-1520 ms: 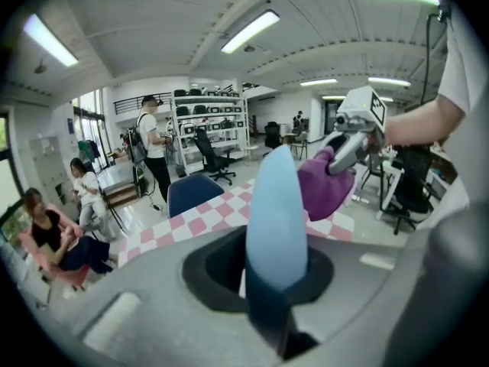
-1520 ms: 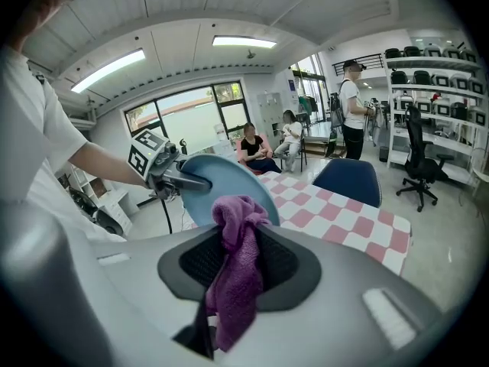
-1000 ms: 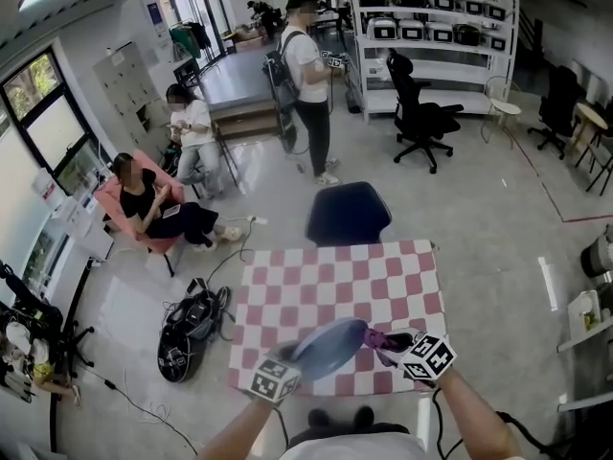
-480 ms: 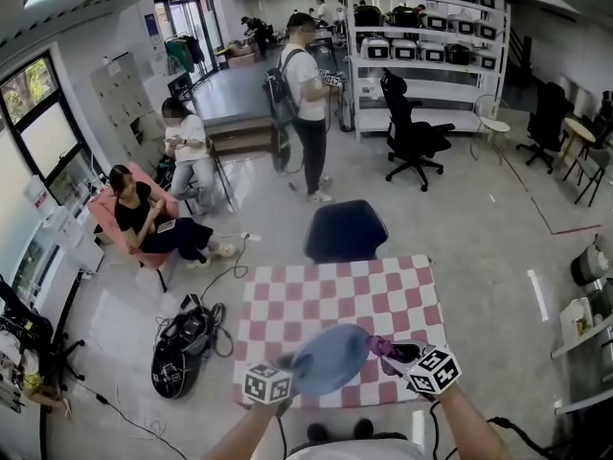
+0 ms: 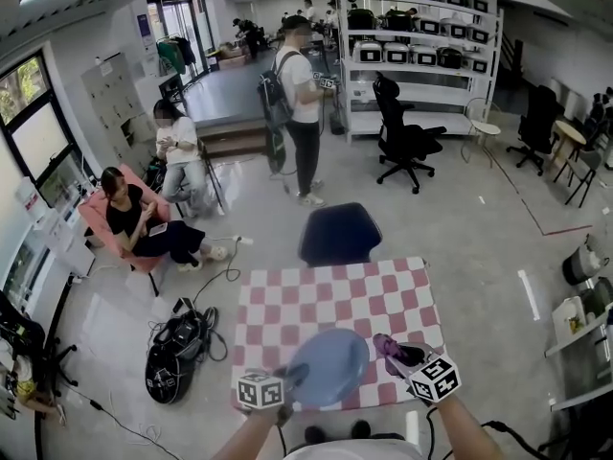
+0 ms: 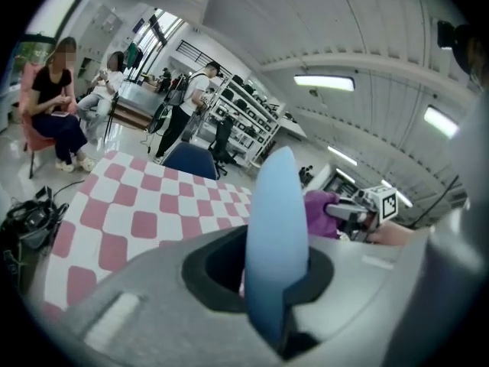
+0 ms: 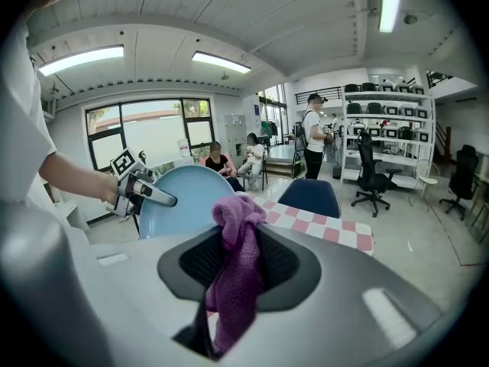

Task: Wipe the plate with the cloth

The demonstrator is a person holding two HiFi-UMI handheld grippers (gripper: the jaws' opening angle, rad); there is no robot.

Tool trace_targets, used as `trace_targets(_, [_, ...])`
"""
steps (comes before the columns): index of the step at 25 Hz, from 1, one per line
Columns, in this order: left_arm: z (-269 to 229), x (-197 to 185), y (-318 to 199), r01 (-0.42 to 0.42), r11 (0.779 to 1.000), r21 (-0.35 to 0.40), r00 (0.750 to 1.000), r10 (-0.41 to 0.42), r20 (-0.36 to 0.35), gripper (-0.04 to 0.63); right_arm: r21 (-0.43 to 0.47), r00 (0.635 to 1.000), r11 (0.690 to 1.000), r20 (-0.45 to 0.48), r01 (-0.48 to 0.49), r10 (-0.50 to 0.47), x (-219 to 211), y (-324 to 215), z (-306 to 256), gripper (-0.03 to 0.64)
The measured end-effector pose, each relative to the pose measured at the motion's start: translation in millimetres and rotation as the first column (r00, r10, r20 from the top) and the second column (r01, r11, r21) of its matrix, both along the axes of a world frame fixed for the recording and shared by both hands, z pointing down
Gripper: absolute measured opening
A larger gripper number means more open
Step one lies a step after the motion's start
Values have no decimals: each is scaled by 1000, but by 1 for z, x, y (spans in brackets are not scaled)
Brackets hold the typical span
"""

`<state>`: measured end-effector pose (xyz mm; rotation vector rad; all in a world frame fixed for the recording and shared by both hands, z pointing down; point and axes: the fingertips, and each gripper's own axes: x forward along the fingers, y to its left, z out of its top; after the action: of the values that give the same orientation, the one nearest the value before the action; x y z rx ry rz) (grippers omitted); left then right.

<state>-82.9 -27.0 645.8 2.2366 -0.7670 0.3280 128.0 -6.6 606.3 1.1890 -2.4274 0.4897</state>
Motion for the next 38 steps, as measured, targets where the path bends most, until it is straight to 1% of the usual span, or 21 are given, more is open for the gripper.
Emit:
trace_targets(3, [1, 0, 0, -2, 999, -35, 999, 0, -46, 51, 7, 999, 999, -16, -33, 34, 1, -1, 5, 109])
trace_targets(7, [0, 4, -4, -10, 998, -61, 998, 6, -67, 51, 2, 996, 996, -16, -91, 92, 3, -7, 11, 109])
trace_targets(8, [-1, 5, -5, -11, 997, -73, 997, 5, -81, 51, 0, 995, 995, -12, -102, 102, 3, -8, 11, 109])
trace_targets(12, [-7, 7, -5, -1, 991, -135, 982, -24, -186, 51, 17, 990, 990, 17, -140, 140, 3, -8, 7, 109])
trace_targets(13, [-8, 7, -5, 4, 989, -145, 979, -34, -202, 51, 24, 988, 988, 27, -150, 149, 3, -7, 6, 109])
trace_targets(18, [-5, 2, -9, 30, 986, -163, 977, -63, -203, 51, 47, 984, 983, 34, -175, 173, 7, -8, 2, 109])
trace_targets(20, [-4, 2, -10, 32, 983, -182, 973, -71, -218, 51, 59, 983, 981, 32, -183, 182, 11, -10, -1, 108])
trace_targets(25, [-11, 3, -12, 33, 966, -255, 945, -113, -307, 51, 74, 977, 974, 52, -212, 208, 16, -13, -7, 109])
trace_targets(27, [-11, 3, -12, 31, 958, -285, 934, -129, -332, 51, 80, 976, 973, 55, -215, 211, 17, -13, -7, 109])
trace_targets(29, [-8, 3, -13, 25, 951, -309, 931, -135, -340, 51, 88, 976, 973, 55, -215, 211, 16, -15, -7, 108])
trace_targets(33, [-1, 3, -15, 7, 939, -343, 936, -126, -328, 51, 103, 977, 972, 51, -213, 209, 14, -20, -8, 107])
trace_targets(38, [-1, 4, -14, 6, 919, -395, 918, -162, -362, 51, 108, 975, 969, 51, -220, 216, 16, -22, -10, 107])
